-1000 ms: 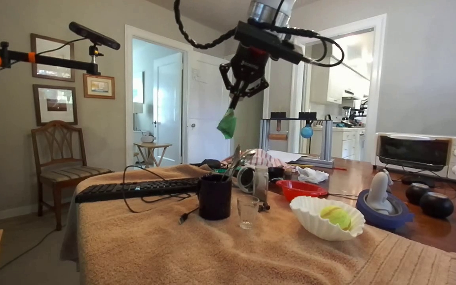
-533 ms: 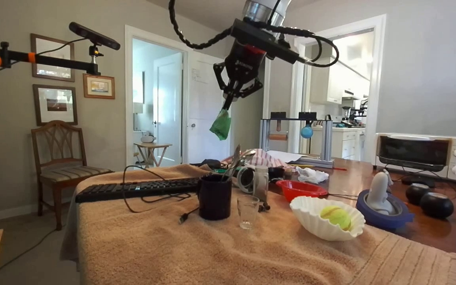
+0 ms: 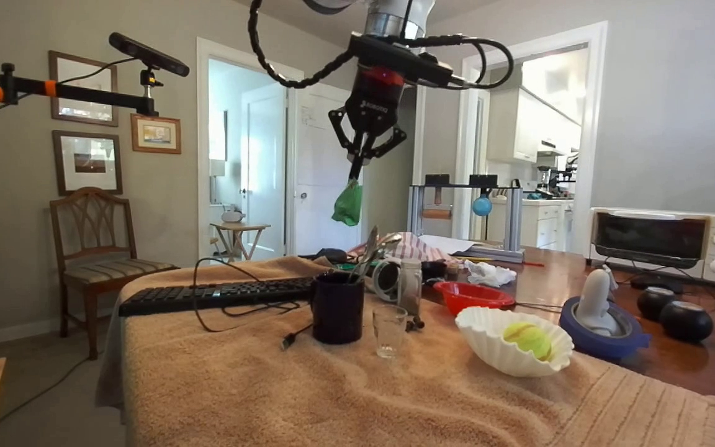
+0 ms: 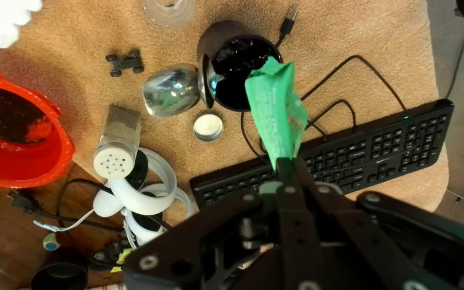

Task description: Put the objects on the white plate into the black cup

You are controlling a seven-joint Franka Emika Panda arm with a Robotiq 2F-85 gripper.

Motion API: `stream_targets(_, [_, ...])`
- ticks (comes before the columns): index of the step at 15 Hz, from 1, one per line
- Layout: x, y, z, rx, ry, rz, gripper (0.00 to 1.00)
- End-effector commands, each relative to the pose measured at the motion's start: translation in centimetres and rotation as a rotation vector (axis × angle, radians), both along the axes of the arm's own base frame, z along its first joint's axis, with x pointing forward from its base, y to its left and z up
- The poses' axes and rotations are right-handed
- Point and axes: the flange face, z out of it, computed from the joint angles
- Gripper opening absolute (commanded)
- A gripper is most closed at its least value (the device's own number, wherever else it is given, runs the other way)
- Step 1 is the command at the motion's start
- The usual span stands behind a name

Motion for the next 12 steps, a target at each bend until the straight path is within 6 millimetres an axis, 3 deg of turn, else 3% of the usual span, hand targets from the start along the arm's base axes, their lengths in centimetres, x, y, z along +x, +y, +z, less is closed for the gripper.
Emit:
stream_targets(1, [-0.4,2.2,-0.5,-0.075,-0.003,-0.046,0.00])
stream_targets(5, [0.0,3.4,-2.0,-0.014,-0.049,-0.036,0.00])
stream_targets(6, [0.2,3.0,-1.0,-0.046,-0.025,-0.051,0.01])
stream_targets(12, [-0.1,3.1,-1.4,-0.089,-0.064,-0.084,0.00])
